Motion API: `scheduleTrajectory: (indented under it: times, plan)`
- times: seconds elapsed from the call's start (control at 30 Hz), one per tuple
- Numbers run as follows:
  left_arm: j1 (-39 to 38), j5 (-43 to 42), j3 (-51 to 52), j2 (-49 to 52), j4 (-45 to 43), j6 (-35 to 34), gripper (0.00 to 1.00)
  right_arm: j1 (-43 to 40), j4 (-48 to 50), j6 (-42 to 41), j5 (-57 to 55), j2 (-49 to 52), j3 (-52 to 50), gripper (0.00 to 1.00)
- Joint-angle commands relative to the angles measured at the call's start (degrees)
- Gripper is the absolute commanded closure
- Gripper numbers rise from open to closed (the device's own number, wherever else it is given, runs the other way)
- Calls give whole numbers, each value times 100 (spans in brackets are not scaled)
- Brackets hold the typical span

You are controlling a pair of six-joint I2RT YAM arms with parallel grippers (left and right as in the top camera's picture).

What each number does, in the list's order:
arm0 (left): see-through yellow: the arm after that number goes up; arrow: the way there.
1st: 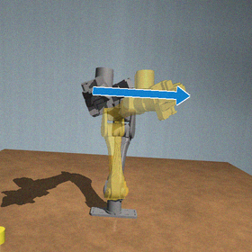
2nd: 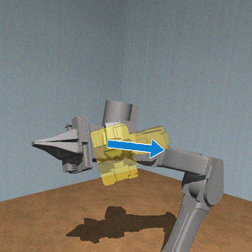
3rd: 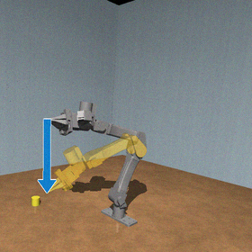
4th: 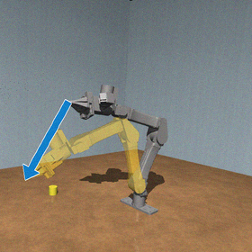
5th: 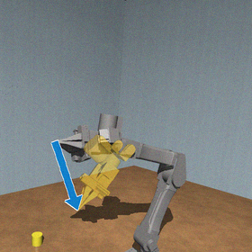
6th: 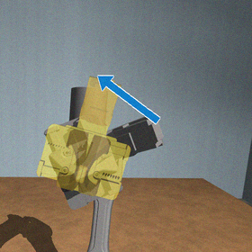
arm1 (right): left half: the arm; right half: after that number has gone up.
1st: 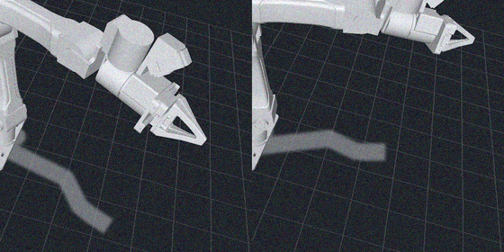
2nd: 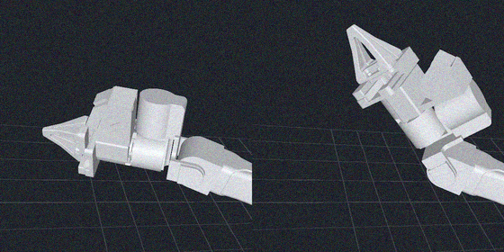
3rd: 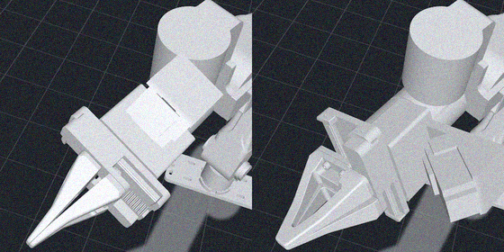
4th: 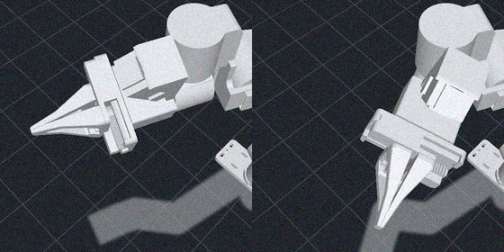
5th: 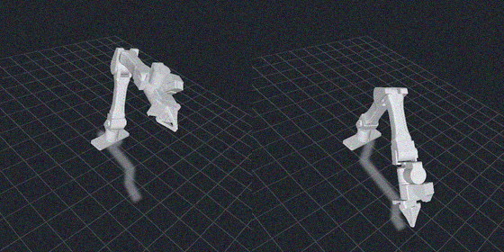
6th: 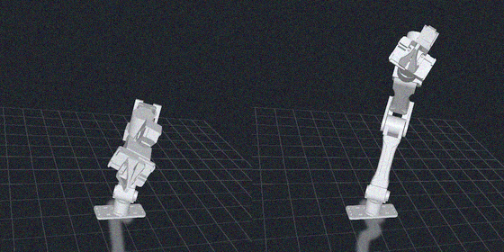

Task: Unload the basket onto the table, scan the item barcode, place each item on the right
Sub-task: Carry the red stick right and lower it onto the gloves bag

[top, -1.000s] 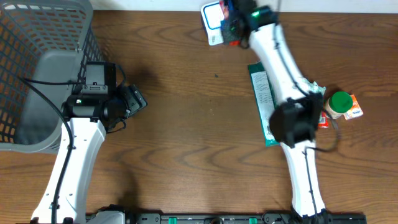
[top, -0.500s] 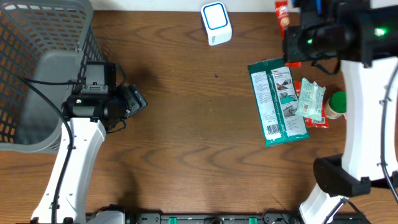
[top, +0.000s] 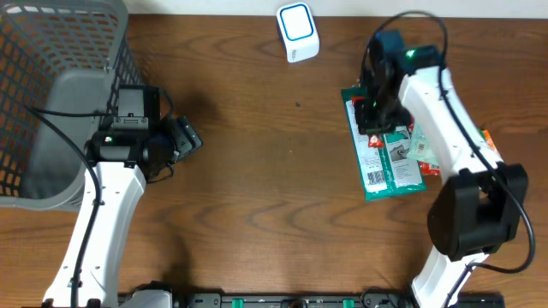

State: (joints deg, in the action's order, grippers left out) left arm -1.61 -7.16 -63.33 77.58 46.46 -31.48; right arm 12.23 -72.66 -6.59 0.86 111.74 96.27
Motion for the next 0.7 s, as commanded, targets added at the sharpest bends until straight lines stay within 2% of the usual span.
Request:
scheduleTrajectory:
  times: [0.0,0.17,0.3,0.33,0.37,0.47,0.53,0.57,0.67]
  plan:
    - [24,13,17,28,20,37,15,-138,599,-109,-573,-9,-634,99]
    - [26,13,17,28,22,37,15,-138,1327,-109,-813,-9,-1294,99]
    - [26,13,17,28,22,37,15,-138,1545,-109,-813,-9,-1429,98]
    - [26,13,17,28,20,37,15,-138,1547,-107,-813,-9,-1432,89]
    - [24,13,17,28,20,37,15,-138,1547,-107,-813,-9,-1432,70]
    - [26,13,17,28,20,37,15,-142,1543,-107,-813,-9,-1432,57]
    - [24,13,17,28,20,37,15,-142,1543,-107,-813,-9,-1432,41]
    - [24,15,17,28,20,37,15,-142,1545,-107,-811,-11,-1429,37]
    - [24,13,17,28,20,37,15,-142,1329,-107,-807,-81,-1270,36]
